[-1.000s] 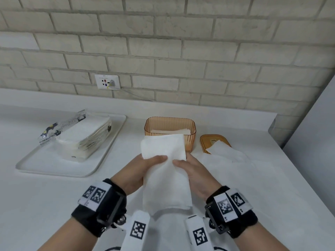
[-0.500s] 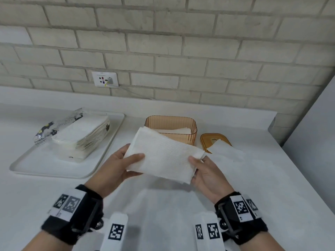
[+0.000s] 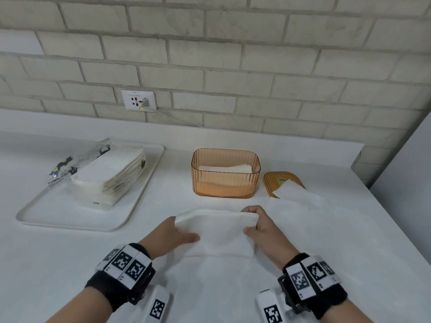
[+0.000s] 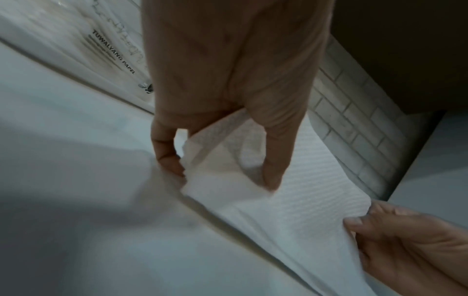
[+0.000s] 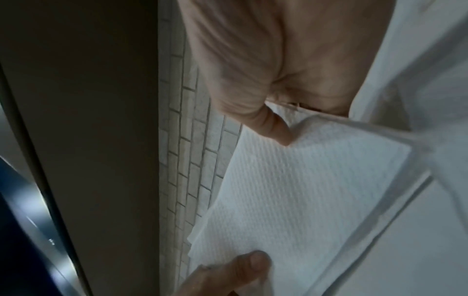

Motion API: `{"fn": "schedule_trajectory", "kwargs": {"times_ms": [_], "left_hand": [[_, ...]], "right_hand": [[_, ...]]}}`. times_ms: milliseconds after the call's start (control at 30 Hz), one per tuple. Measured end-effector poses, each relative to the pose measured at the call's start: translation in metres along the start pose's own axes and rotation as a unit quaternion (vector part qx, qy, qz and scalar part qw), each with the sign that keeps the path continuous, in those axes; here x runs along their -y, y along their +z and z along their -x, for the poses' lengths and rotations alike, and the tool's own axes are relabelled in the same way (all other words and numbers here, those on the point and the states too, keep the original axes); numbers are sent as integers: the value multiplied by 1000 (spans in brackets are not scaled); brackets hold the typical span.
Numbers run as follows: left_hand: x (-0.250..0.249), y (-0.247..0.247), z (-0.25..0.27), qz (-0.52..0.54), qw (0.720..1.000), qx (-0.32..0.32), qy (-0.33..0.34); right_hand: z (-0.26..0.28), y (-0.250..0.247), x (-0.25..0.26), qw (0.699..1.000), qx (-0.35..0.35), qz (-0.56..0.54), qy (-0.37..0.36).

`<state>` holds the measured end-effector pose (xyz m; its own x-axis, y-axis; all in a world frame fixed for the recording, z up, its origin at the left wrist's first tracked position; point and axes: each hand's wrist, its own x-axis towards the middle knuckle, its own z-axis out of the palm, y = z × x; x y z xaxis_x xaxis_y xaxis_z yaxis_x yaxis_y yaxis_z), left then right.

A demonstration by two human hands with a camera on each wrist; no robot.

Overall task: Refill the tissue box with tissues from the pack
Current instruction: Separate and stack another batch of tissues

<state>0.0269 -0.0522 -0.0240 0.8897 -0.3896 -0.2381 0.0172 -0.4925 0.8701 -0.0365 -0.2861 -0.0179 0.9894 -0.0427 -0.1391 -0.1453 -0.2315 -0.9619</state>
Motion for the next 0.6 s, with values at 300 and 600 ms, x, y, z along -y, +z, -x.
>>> {"fn": "schedule_trajectory", "kwargs": {"times_ms": [300,600], "left_hand": [[-4,4,6,153,985,-3,79],[9,1,-8,35,990,36,135]], "right_hand": [[-3,-8,10,999,-11,-10,-32],[-17,-3,-8,995,11,101,-9]]}}
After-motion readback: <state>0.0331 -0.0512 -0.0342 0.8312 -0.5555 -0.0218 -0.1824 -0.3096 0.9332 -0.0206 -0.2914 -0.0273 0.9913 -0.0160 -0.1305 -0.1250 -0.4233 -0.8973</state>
